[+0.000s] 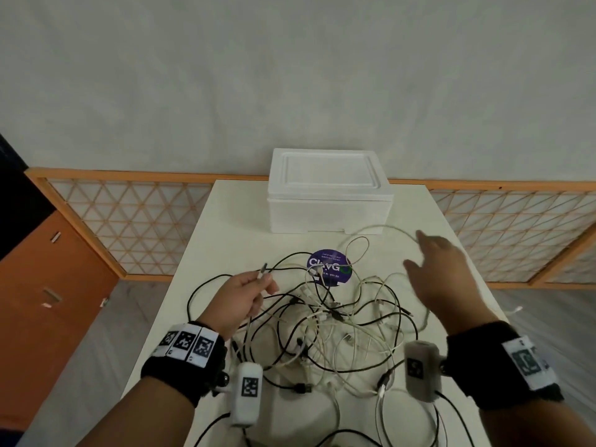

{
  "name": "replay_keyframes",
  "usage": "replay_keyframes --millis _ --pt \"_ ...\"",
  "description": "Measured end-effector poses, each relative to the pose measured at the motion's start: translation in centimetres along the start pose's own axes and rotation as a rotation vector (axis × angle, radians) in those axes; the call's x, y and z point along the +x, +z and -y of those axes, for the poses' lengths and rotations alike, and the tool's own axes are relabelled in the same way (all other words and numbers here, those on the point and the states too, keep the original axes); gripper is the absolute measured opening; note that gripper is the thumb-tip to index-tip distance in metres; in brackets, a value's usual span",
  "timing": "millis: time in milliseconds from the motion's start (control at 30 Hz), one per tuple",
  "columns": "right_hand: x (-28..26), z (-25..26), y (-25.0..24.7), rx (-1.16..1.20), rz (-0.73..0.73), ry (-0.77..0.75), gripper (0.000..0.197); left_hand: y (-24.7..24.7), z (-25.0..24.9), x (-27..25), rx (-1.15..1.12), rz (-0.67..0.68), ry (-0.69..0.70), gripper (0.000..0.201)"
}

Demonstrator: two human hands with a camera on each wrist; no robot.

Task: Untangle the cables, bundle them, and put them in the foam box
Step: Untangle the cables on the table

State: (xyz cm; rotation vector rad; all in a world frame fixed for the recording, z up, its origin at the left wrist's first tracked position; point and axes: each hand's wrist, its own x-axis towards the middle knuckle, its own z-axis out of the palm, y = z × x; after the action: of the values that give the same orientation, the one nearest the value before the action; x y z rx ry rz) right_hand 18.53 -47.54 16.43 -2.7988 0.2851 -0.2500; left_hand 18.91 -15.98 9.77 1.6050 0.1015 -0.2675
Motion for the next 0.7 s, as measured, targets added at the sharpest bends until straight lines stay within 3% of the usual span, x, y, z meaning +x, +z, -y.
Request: replay_keyframes --millis 100,200,333,433,533,633,700 --pt "-3.4 6.9 1.0 0.206 0.183 -0.344 0.045 2.6 -2.2 -1.6 -0.380 0.091 -0.001 0.034" --pt "-6.4 12.1 3.0 0.366 0.404 -0.524 0.025 4.5 -3.6 -2.7 -0.428 0.104 0.073 0.027" --pt "-7.0 13.1 4.2 0.638 0.399 -0.406 0.004 4.5 -3.5 -3.7 -0.465 0.059 0.093 0.033" --pt "-7.8 13.2 4.7 0.752 0.478 -0.367 0.016 3.4 -3.2 -4.5 -0.451 0.108 0.105 0.033" --pt "-8.2 12.5 4.8 0.766 0.434 -0.364 0.012 1.8 -3.1 -5.3 -0.569 0.216 0.102 0.025" --pt "-8.3 11.8 4.6 0.888 0.469 -0.324 0.009 0.4 -2.4 -5.2 -0.586 0.247 0.138 0.049" --pt "-8.4 11.8 4.2 0.901 0.512 -0.345 0.011 0.2 -2.3 -5.1 -0.544 0.249 0.169 0.053"
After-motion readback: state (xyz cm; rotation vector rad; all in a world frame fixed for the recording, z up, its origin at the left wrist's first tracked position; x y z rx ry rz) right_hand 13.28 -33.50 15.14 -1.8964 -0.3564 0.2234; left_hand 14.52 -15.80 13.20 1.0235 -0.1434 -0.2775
